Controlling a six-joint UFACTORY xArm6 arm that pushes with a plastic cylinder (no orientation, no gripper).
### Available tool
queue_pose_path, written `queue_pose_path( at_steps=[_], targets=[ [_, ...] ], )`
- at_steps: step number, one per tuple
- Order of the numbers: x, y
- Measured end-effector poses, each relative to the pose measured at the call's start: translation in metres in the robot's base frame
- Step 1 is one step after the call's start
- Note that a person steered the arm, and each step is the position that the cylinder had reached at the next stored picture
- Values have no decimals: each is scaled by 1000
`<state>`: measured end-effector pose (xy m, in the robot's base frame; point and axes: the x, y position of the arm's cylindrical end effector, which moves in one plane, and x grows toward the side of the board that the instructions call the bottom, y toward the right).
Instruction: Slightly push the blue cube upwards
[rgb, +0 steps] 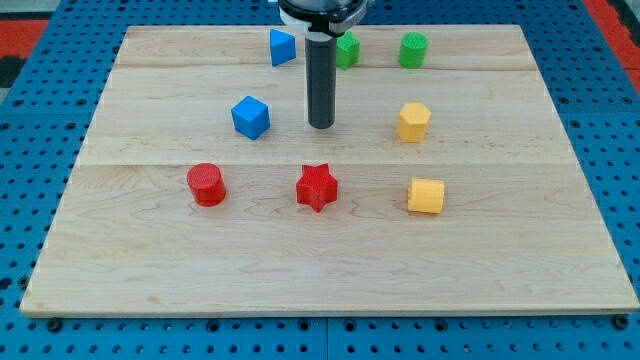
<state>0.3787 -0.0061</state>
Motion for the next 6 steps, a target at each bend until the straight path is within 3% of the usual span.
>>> queue_pose_path(
  at_steps=[2,3,4,5,6],
  targets=[
    [-40,-41],
    [-27,-31],
    [14,-67],
    [12,-54],
    [44,-25]
  ],
)
